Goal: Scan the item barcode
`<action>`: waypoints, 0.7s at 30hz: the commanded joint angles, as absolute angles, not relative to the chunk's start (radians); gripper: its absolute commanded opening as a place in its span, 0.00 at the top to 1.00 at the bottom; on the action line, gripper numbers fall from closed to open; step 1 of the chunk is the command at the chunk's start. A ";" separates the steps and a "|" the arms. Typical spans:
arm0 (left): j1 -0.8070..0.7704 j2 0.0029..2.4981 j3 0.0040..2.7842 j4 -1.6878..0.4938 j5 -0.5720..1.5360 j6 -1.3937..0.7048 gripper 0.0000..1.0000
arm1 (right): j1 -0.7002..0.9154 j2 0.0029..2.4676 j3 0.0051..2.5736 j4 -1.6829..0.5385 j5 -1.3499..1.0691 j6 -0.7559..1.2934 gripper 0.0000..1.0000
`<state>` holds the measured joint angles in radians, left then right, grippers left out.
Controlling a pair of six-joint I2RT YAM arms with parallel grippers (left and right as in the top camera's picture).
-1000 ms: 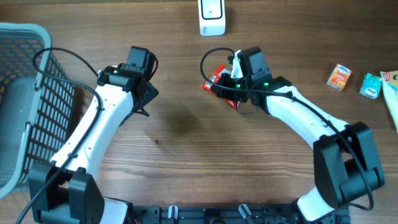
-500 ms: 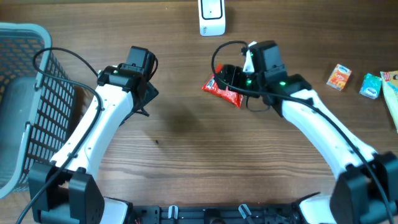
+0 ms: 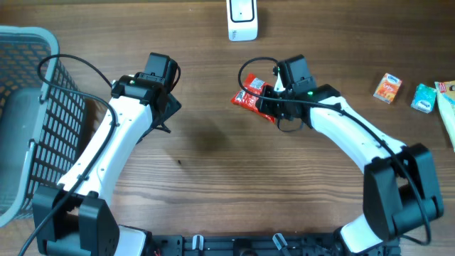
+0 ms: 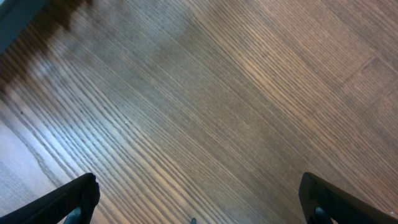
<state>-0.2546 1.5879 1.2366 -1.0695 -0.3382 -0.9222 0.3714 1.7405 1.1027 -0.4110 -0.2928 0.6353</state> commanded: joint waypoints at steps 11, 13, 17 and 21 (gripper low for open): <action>-0.249 1.599 1.227 -1.070 -0.337 -0.925 0.00 | 0.303 1.916 1.107 -0.309 -0.089 0.710 0.96; -0.249 1.599 1.227 -1.070 -0.337 -0.925 0.00 | 0.275 1.849 1.145 -0.409 -0.077 0.675 0.96; -0.249 1.599 1.227 -1.070 -0.337 -0.925 0.00 | 0.264 1.690 1.178 -0.512 -0.051 0.551 0.72; -0.249 1.599 1.227 -1.070 -0.337 -0.925 0.00 | 0.265 1.724 1.169 -0.508 -0.051 0.559 0.43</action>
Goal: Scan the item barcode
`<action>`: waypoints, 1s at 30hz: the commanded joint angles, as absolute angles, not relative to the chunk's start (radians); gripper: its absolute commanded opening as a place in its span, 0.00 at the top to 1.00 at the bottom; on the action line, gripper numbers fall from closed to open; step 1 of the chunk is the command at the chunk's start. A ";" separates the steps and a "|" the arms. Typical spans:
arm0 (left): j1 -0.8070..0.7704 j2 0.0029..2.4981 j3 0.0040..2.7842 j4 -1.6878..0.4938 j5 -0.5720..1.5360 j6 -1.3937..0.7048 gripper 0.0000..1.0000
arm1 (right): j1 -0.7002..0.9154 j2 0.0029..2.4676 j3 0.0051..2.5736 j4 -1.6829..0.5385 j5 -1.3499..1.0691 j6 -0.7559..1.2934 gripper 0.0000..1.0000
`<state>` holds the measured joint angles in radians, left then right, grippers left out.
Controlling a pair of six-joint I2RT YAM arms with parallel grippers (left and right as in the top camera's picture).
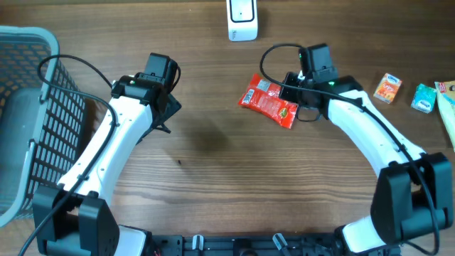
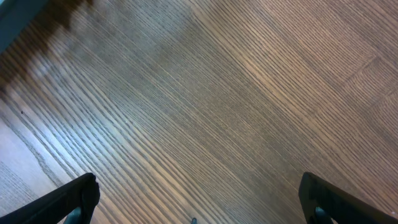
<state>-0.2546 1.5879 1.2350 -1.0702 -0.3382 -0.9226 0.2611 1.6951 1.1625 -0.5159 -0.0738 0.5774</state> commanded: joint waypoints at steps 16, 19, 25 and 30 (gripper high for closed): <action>-0.249 1.599 1.227 -1.070 -0.337 -0.925 0.00 | 0.264 1.503 1.178 -0.451 -0.060 0.289 0.00; -0.249 1.599 1.227 -1.070 -0.337 -0.925 0.00 | 0.264 1.576 1.177 -0.372 -0.060 0.290 0.00; -0.249 1.599 1.227 -1.070 -0.337 -0.925 0.00 | 0.264 1.826 1.177 -0.203 -0.359 0.343 0.03; -0.249 1.599 1.227 -1.070 -0.337 -0.925 0.00 | 0.263 1.970 1.177 -0.332 -0.200 0.396 0.07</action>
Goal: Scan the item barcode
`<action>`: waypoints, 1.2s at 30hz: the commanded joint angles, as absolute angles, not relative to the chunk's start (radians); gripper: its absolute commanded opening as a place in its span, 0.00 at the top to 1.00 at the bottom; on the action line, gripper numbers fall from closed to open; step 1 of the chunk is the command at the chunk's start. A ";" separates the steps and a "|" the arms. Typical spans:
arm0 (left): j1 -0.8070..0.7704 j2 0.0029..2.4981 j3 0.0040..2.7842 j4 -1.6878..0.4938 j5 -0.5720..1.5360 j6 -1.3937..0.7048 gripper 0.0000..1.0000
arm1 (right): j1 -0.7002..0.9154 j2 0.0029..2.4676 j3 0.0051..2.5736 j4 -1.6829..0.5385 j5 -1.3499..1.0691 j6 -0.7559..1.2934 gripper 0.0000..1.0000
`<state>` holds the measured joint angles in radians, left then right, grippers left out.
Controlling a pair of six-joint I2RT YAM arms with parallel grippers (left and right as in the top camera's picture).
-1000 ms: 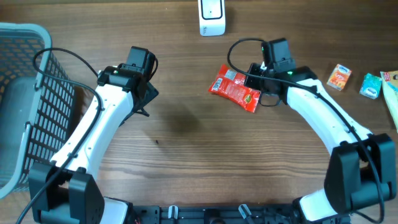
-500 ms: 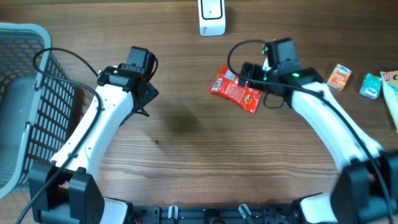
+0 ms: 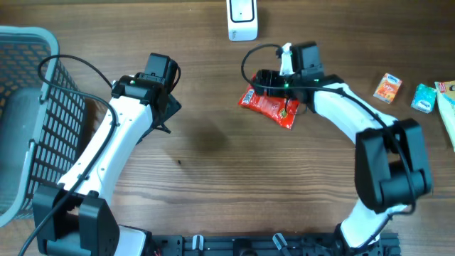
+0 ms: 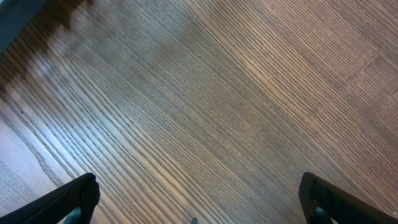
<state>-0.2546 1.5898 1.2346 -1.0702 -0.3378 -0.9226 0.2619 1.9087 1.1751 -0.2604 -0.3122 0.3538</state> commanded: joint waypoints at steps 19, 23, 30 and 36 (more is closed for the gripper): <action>-0.249 1.599 1.227 -1.070 -0.337 -0.925 0.00 | -0.056 1.994 1.234 -0.530 -0.735 -0.163 0.00; -0.249 1.599 1.227 -1.070 -0.337 -0.925 0.00 | -0.052 2.126 1.234 -0.574 -0.805 -0.182 0.00; -0.249 1.599 1.227 -1.070 -0.337 -0.925 0.00 | -0.040 2.152 1.226 -0.813 -0.610 -0.180 0.16; -0.249 1.599 1.227 -1.056 -0.337 -0.929 0.00 | 0.040 2.152 1.222 -0.762 -0.567 -0.128 0.06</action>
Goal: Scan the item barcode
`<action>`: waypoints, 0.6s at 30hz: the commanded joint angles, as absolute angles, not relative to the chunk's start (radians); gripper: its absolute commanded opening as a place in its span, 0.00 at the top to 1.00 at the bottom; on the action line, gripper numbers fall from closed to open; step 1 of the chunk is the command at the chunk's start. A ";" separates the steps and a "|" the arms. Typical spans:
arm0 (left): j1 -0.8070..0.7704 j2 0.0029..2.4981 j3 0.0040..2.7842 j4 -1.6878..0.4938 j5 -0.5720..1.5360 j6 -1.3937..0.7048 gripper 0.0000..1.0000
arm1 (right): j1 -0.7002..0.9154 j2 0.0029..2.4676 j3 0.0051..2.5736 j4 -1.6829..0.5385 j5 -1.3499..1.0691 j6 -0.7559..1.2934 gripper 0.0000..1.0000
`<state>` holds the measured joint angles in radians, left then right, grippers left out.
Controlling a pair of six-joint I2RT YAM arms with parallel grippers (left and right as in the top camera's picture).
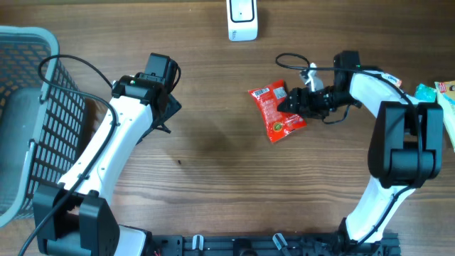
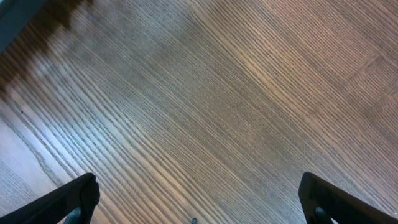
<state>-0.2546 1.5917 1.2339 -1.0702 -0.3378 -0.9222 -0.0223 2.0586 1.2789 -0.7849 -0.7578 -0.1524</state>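
Note:
A red snack packet (image 1: 276, 114) lies right of the table's middle, with a white label patch showing near its top end. My right gripper (image 1: 293, 104) reaches in from the right and looks shut on the packet's right edge. The white scanner (image 1: 242, 19) stands at the far edge, apart from the packet. My left gripper (image 1: 165, 116) hovers left of centre; in the left wrist view the left gripper (image 2: 196, 208) is open, its fingertips (image 2: 74, 198) wide apart over bare wood.
A grey mesh basket (image 1: 28, 107) fills the left side. A teal packet (image 1: 425, 90) and a pale item (image 1: 448, 107) lie at the right edge, behind my right arm. The table (image 1: 213, 163) is dark wood.
My right gripper was over the packet's upper right part; now it reaches in from the right at the packet's edge. The packet has turned more upright and shifted slightly right. The left arm is unchanged.
My right gripper first sat on the red packet below the scanner. Then the packet lay flat with the gripper off to its right. Then the gripper was over it again, and now it grips the packet's right edge, the packet turned. The left arm stayed still throughout.

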 commanded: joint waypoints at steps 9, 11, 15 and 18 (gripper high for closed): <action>-0.284 1.650 1.153 -0.712 0.152 -0.841 0.00 | 0.067 2.152 1.222 -0.760 -0.563 -0.094 0.04; -0.307 1.705 1.108 -0.611 0.240 -0.840 0.00 | 0.067 2.152 1.222 -0.761 -0.564 -0.077 0.04; -0.330 1.849 1.085 -0.471 0.361 -0.818 0.00 | 0.067 2.152 1.222 -0.760 -0.596 -0.076 0.04; -0.337 1.966 1.085 -0.248 0.627 -0.790 0.07 | 0.067 2.152 1.222 -0.743 -0.679 -0.074 0.08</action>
<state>-0.3271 1.8709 1.0897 -0.3531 0.3943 -0.8303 0.0395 2.0521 1.2839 -0.7509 -0.7448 -0.0895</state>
